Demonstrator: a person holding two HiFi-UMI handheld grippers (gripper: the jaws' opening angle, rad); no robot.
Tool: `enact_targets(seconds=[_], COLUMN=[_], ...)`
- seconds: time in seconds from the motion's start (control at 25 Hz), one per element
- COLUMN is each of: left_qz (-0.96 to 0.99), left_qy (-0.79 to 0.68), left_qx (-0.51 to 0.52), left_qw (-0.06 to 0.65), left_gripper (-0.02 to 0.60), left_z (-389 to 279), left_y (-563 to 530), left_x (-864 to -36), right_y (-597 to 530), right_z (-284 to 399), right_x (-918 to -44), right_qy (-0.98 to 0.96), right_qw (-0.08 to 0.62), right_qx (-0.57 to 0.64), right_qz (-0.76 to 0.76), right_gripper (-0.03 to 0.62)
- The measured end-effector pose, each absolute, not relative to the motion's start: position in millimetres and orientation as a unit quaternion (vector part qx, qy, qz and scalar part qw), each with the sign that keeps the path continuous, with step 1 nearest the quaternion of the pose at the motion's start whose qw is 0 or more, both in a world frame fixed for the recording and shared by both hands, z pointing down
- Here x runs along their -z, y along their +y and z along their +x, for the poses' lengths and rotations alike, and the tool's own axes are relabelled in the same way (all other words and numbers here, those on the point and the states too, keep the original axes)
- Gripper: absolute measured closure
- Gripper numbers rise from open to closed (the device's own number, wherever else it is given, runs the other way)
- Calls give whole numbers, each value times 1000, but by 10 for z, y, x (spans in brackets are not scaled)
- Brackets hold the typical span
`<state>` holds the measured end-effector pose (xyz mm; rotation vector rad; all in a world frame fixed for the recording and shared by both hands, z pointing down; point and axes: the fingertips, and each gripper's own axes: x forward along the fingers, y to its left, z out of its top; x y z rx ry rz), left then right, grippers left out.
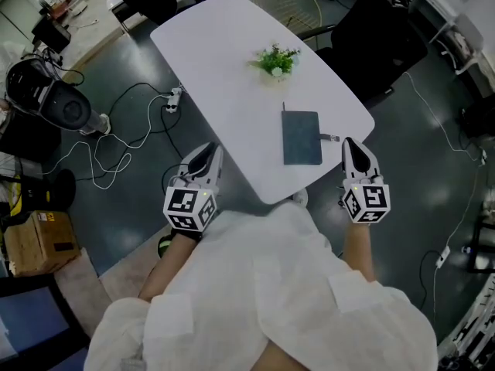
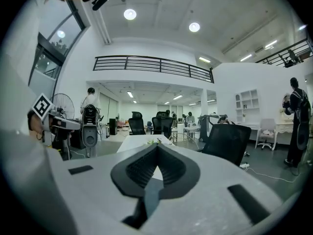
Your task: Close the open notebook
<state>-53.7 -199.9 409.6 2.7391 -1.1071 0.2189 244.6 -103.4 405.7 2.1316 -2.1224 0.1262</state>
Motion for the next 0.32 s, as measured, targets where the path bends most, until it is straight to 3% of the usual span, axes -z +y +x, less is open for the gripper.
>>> enact_targets(seconds=[0.32], left_qz=[923], left_qy=[-366], left_qx=[-76], left_qw=[94], left_gripper=[543], left_z=[-433], left_y=[-2000], left_x=[-4147], right_y=[-1008], right_z=[2523], right_x=[-4109], right_qy=[-697], right_qw=[71], right_qx=[-45], right_qz=[712], right_gripper=[594])
